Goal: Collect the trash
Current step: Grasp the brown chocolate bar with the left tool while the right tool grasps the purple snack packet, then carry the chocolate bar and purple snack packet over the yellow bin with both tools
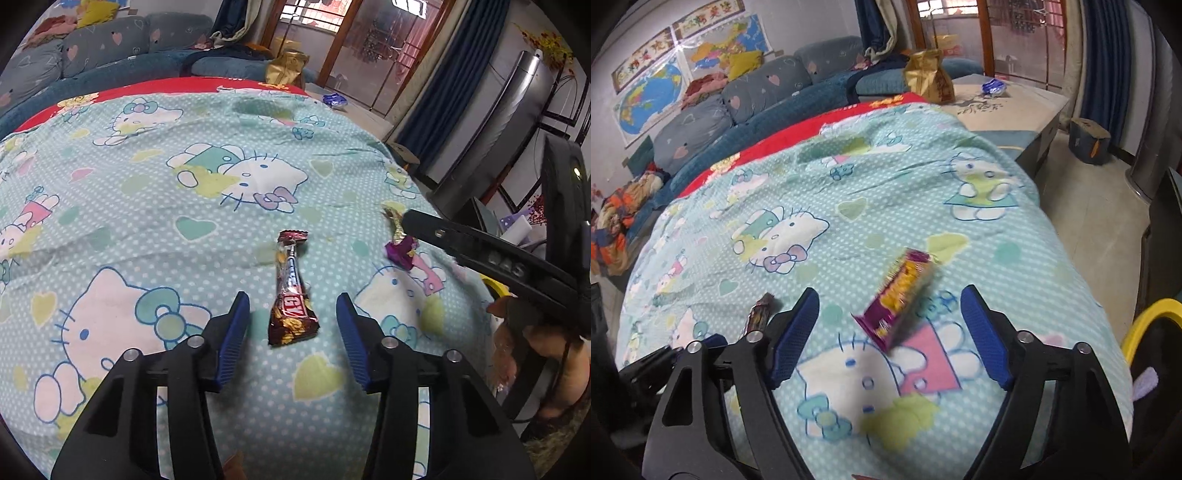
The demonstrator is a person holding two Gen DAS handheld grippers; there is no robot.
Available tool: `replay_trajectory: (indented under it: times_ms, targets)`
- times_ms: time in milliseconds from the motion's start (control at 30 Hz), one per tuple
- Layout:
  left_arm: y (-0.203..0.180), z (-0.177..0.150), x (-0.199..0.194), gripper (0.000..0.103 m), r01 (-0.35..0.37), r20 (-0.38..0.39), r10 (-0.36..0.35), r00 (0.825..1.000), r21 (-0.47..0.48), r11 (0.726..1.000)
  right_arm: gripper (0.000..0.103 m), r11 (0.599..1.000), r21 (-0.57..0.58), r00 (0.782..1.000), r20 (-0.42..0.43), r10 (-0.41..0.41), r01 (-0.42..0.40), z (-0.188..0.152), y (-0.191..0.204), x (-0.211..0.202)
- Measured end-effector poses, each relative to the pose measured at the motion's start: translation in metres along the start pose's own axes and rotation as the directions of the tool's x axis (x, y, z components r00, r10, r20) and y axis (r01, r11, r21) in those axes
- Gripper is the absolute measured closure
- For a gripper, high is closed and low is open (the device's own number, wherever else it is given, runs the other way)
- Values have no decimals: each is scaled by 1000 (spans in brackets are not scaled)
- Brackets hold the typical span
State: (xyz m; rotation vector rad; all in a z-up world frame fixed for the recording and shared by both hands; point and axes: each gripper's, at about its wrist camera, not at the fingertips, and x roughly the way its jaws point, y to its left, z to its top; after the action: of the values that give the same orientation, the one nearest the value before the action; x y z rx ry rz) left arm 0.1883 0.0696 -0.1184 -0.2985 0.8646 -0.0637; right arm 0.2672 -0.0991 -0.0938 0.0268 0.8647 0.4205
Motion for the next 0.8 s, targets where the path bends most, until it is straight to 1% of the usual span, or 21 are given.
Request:
replay_trajectory:
  times_ms: [67,133,167,200,233,300,567,800]
  targets:
    - [1,0,6,59,-5,-11,5,1000,0,1000,42,1000,1,1000,-30,-5,5,1,1,12]
    - [5,-1,13,63,-14,-22,14,1000,-6,1000,63,1000,11,999,-49,5,-5,0,1,19]
    - [6,-1,15,66,-17,-21,16,1000,-7,1000,70,1000,12,998,-56,11,-10,-1,1,20]
    - [6,-2,15,68,-17,-17,17,1000,-5,1000,83,1000,11,998,-66,19,-18,-4,0,22]
    - [7,-2,16,69,-18,-16,17,1000,-6,1000,85,1000,6,997,-68,23,-23,-7,0,22]
    - [8,-2,16,76,-24,-17,24,1000,-5,1000,86,1000,-4,998,-63,28,-29,-13,-1,20]
    - [11,-4,11,77,4,-10,-4,1000,-14,1000,87,998,-41,998,-33,44,-46,-33,-3,-4]
    - [7,-7,-6,77,37,10,-36,999,-30,999,87,997,-47,998,-22,62,-63,-47,-6,-27]
